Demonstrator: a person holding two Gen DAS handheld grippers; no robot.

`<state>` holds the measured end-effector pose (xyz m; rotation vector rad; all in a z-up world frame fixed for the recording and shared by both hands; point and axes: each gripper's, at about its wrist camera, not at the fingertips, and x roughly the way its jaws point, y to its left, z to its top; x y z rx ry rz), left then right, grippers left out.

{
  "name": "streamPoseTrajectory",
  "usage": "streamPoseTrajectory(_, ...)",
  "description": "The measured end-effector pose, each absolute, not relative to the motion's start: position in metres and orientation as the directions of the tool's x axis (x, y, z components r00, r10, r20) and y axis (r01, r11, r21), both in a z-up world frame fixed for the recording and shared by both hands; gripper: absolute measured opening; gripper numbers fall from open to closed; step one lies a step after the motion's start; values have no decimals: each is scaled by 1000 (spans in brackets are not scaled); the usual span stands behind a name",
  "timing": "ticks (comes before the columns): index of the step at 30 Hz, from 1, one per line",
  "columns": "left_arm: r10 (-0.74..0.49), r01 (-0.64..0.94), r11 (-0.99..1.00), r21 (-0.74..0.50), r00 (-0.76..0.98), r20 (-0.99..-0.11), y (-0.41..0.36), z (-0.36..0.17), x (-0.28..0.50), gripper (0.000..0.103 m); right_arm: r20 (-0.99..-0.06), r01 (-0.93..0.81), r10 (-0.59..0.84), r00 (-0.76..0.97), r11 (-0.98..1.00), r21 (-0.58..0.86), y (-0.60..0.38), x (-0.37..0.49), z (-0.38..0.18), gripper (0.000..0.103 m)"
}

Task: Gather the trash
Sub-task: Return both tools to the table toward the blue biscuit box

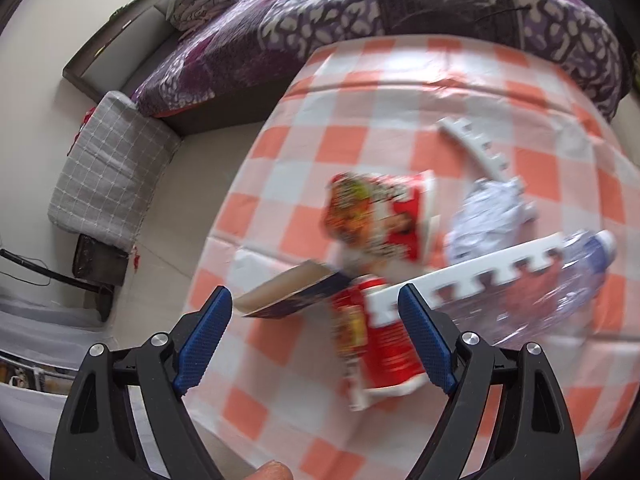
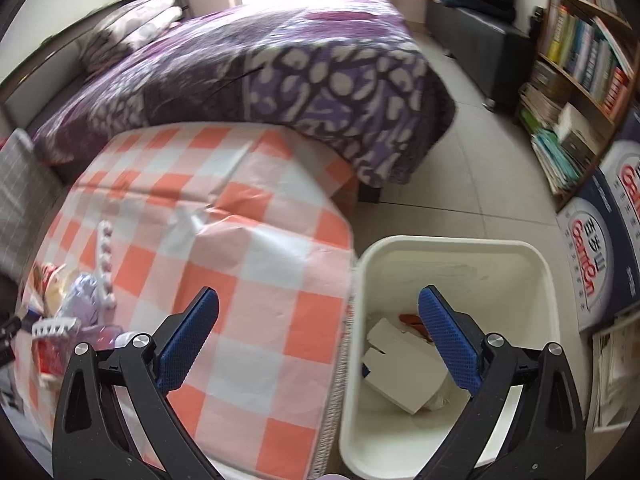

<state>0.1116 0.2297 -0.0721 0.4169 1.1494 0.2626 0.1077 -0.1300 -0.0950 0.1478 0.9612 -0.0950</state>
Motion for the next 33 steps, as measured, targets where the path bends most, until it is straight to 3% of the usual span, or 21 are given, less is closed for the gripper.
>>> streamPoseTrajectory(7,447,20,877,480,329,-832,286,-90,116,82,-798,-112,135,587,990,85,-82,105,-90,96)
streamPoseTrajectory(11,470,108,838,535,357,-807,276,-109,126,82,-777,-249,198,598,967,54,-53,101,-87,96)
streamPoseTrajectory(14,538,159,755,637,404,-739,266,-127,132,82,-766,-334,240,596,942,35,-37,96,-86,96)
streamPoseTrajectory(16,499,183,767,615,431,-751,264,-133,136,81,-764,-379,263,589,925,27,-29,93,-86,96)
streamPoseTrajectory(19,443,198,809,554,416,-794,265,-139,138,55,-762,-414,291,578,909,33,-19,91,-87,96)
streamPoseTrajectory(20,410,178,843,507,398,-821,270,-137,139,36,-763,-420,299,573,907,40,-17,91,-88,96)
streamPoseTrajectory(21,354,155,889,431,363,-862,277,-135,142,10,-768,-423,308,562,905,53,-15,92,-89,96)
streamPoseTrajectory(25,258,35,958,285,327,-909,305,-126,144,0,-780,-428,346,521,897,112,-4,91,-94,96)
streamPoseTrajectory(33,84,-166,986,14,420,-904,348,-70,128,0,-782,-495,447,434,844,208,64,71,-96,96)
